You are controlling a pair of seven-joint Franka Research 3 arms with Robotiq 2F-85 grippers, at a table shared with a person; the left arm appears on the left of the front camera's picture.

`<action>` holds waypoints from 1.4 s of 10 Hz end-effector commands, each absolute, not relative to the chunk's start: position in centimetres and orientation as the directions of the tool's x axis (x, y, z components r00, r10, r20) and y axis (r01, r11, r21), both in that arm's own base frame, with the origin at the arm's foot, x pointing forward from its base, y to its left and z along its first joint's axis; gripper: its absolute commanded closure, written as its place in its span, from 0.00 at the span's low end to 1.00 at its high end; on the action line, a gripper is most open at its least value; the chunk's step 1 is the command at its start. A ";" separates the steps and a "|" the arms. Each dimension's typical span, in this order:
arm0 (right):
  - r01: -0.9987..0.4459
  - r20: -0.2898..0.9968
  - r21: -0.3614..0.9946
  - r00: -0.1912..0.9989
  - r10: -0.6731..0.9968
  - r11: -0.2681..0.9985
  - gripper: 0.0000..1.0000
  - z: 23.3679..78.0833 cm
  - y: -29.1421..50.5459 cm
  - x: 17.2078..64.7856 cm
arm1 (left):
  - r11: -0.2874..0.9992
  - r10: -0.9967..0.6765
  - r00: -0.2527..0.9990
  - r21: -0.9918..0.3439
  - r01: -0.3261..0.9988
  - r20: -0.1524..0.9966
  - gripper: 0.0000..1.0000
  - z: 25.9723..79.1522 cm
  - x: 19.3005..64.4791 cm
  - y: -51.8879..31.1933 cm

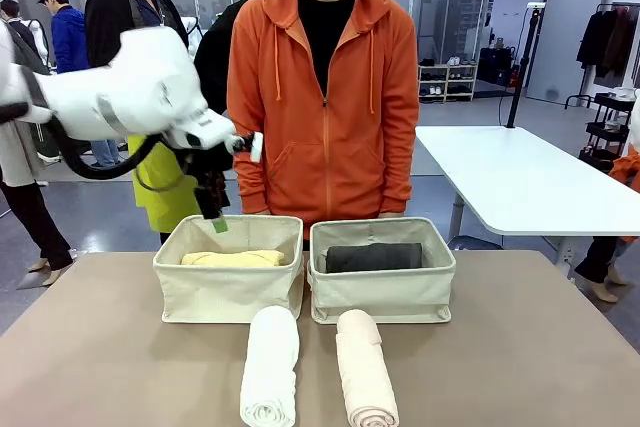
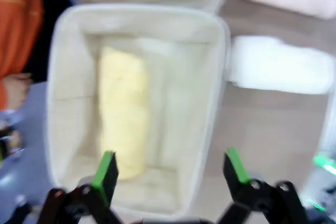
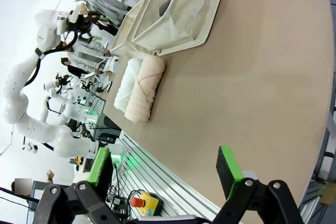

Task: Divide the towels into two baskets.
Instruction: Pick up one hotel-folded towel from the bottom of the table and place it in the Fabric basket indicated by the person.

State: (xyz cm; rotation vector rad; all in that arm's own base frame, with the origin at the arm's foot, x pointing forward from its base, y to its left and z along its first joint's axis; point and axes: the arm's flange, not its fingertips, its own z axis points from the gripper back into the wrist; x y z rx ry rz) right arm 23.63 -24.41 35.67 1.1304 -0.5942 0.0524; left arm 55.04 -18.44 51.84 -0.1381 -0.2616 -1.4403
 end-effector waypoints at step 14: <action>-0.337 0.474 0.831 0.846 -0.246 0.442 0.00 35.9 -24.5 23.4 | 0.412 0.057 0.818 -0.760 0.504 0.573 0.00 42.3 31.8 24.2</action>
